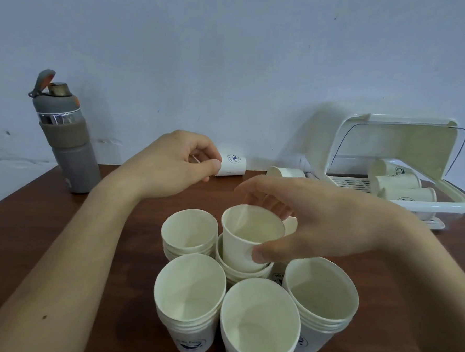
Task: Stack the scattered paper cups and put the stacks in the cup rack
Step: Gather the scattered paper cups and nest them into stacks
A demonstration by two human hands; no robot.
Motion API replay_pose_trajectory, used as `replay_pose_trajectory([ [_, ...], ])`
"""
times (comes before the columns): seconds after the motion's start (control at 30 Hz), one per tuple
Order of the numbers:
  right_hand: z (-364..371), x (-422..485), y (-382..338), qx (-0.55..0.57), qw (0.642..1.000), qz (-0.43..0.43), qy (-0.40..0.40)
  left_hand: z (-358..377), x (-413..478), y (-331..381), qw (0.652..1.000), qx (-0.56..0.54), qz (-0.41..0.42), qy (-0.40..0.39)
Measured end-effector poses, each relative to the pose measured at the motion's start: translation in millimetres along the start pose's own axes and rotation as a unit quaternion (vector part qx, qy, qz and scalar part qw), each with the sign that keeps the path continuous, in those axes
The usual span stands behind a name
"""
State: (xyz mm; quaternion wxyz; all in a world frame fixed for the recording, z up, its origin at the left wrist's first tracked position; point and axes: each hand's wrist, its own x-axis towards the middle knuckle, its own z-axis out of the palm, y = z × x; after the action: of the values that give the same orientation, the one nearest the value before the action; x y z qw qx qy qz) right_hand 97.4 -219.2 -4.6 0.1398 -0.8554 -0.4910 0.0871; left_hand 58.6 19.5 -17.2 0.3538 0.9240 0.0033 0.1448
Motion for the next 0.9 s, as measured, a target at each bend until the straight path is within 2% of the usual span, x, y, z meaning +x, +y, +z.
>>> replay_pose_trajectory([
  [0.2, 6.4, 2.7, 3.6, -0.007, 0.999, -0.001, -0.051, 3.0, 1.9, -1.7, 1.0, 0.006, -0.002, -0.005],
  [0.3, 6.9, 3.4, 5.7, -0.009, 0.999, 0.006, -0.051, 3.6, 3.1, -4.0, 1.0, 0.003, -0.008, -0.007],
  [0.4, 3.5, 5.7, 11.0, 0.018, 0.999, 0.018, -0.028, 4.7, 4.4, -7.4, 1.0, -0.013, -0.015, -0.01],
  [0.53, 3.5, 16.2, 35.9, 0.079, 0.995, 0.043, 0.044, 8.2, 8.1, -14.9, 0.999, -0.031, -0.036, -0.01],
  [0.67, 10.6, 30.6, 67.0, 0.033, 0.989, 0.096, 0.106, 13.6, 15.1, -25.9, 0.998, -0.043, -0.054, -0.001],
  [0.9, 28.0, 46.7, 102.2, 0.019, 0.981, 0.144, 0.131, 22.3, 23.0, -41.4, 0.994, -0.078, -0.081, 0.006],
])
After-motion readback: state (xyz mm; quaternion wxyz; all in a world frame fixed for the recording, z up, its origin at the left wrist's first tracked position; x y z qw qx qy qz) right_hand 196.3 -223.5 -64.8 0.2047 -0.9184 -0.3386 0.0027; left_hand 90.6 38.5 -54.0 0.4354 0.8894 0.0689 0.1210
